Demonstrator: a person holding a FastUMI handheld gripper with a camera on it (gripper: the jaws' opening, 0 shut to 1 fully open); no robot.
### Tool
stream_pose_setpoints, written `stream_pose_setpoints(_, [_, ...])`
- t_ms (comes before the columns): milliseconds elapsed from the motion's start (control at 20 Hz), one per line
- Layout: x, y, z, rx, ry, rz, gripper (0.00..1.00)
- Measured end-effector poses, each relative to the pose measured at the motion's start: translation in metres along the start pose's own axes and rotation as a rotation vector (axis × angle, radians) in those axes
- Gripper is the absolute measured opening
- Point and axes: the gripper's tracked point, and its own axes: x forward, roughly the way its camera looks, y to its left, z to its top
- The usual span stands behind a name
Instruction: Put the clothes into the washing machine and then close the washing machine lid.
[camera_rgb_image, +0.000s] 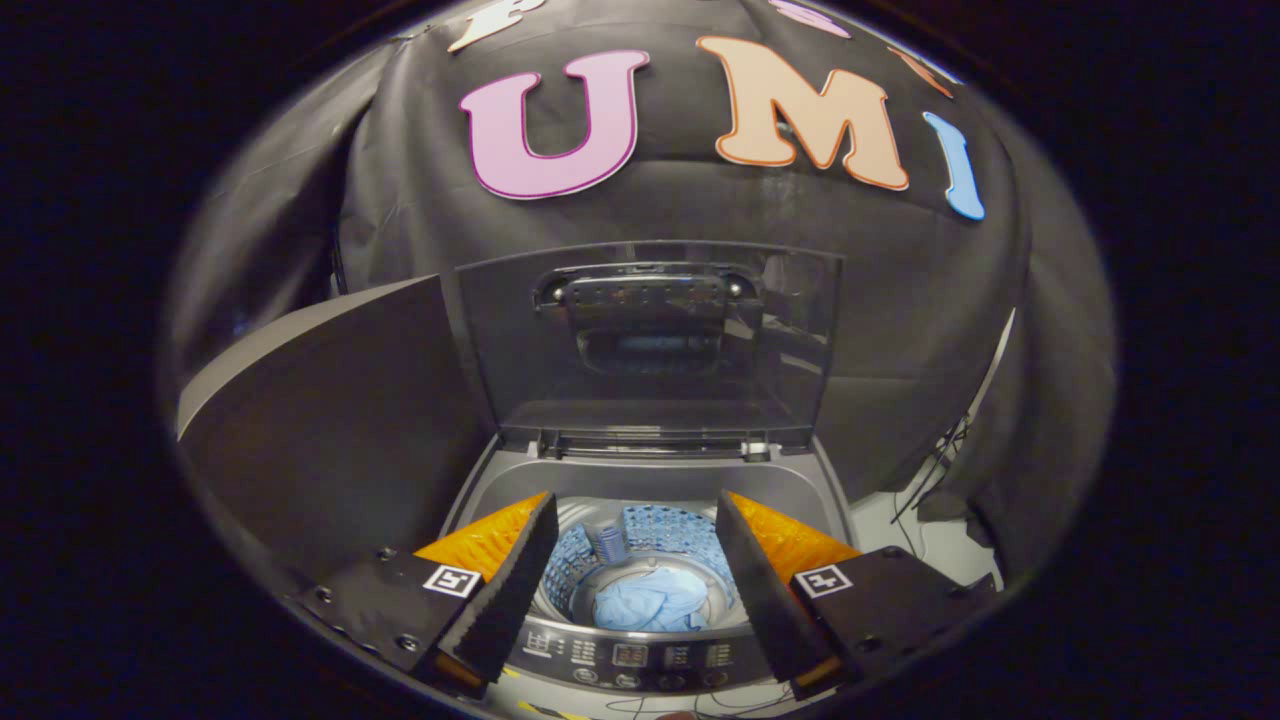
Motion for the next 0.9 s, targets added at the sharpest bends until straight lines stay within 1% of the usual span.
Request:
stream_pose_setpoints(150, [-0.025,-0.011,-0.001,0.084,-0.01,0.038,0.96])
stream_pose_setpoints(250, [-0.037,-0.02,0.003,0.106,-0.018,0.04,0.96])
stream_pose_setpoints(400, [-0.05,-0.023,0.012,0.112,-0.023,0.064,0.96])
stream_pose_setpoints(600, [-0.05,-0.027,0.04,0.088,-0.076,0.041,0.96])
stream_pose_setpoints(750, [-0.044,-0.028,0.072,0.055,-0.165,-0.006,0.96])
stream_pose_setpoints(900, [-0.034,-0.019,0.111,0.051,-0.255,-0.031,0.96])
